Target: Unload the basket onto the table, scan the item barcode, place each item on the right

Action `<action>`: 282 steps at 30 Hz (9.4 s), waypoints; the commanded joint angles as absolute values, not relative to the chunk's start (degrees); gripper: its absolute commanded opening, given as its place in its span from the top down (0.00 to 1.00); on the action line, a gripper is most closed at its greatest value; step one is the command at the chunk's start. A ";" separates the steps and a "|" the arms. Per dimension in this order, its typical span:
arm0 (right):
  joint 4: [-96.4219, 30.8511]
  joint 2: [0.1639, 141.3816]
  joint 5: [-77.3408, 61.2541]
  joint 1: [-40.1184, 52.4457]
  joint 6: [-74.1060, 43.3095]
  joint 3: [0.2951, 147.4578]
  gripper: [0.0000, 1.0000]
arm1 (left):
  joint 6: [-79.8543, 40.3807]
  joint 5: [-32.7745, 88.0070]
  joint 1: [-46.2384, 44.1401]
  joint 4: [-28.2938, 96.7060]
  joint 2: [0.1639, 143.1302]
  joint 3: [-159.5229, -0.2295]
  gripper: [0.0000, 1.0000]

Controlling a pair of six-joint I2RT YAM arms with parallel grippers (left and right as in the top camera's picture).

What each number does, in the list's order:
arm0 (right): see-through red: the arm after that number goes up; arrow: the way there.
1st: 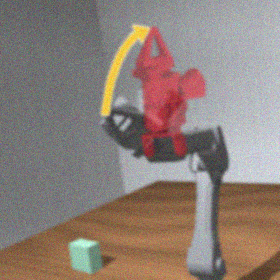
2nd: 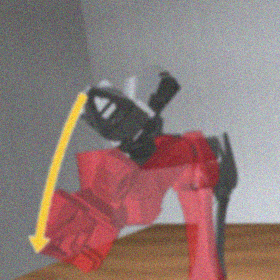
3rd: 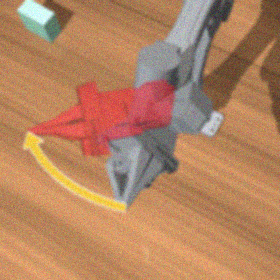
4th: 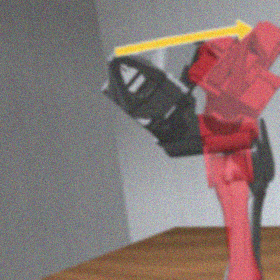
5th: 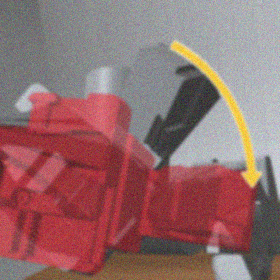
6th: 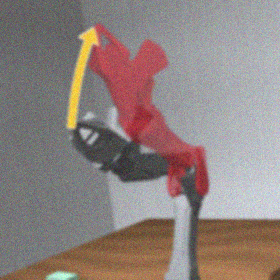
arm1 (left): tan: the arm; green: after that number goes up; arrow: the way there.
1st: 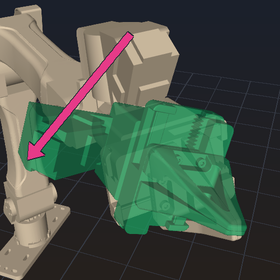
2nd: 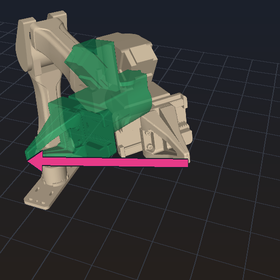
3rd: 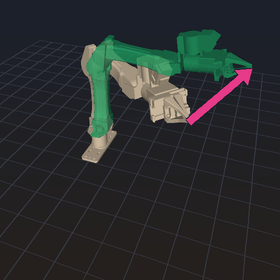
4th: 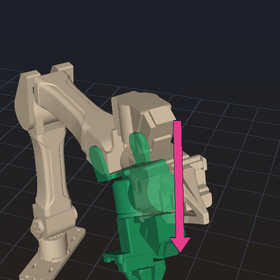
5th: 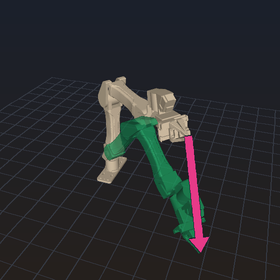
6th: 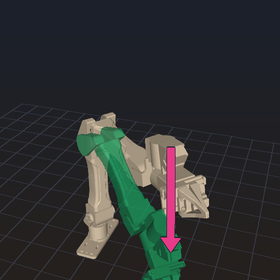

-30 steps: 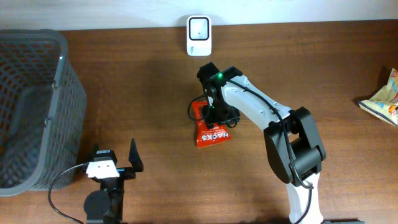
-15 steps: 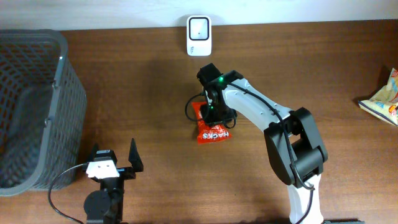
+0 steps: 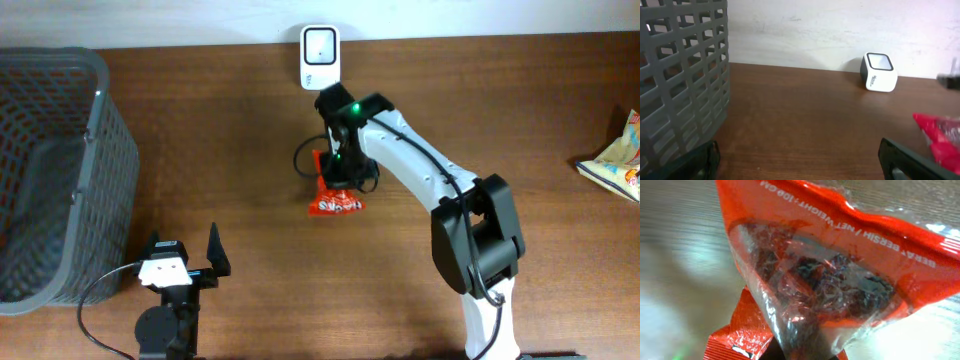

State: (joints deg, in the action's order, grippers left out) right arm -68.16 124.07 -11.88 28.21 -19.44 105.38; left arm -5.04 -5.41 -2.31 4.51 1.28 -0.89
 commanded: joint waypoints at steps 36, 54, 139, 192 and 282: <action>-63.53 124.01 -88.88 15.07 -39.35 110.96 0.96 | -5.32 -5.41 -2.57 4.38 1.06 -0.51 0.01; -18.02 124.14 -39.48 15.77 -57.82 110.96 0.96 | -5.32 -5.41 -2.57 4.38 1.06 -0.51 0.01; -77.17 130.58 -6.00 -34.87 -29.15 137.71 0.49 | -5.32 -5.41 -2.57 4.38 1.06 -0.51 0.01; -89.93 47.77 -13.52 -21.32 -12.29 72.42 0.02 | -5.32 -5.41 -2.57 4.38 1.06 -0.51 0.01; -4.67 0.19 0.27 -3.49 2.59 0.32 0.02 | -5.32 -5.41 -2.57 4.38 1.06 -0.51 0.01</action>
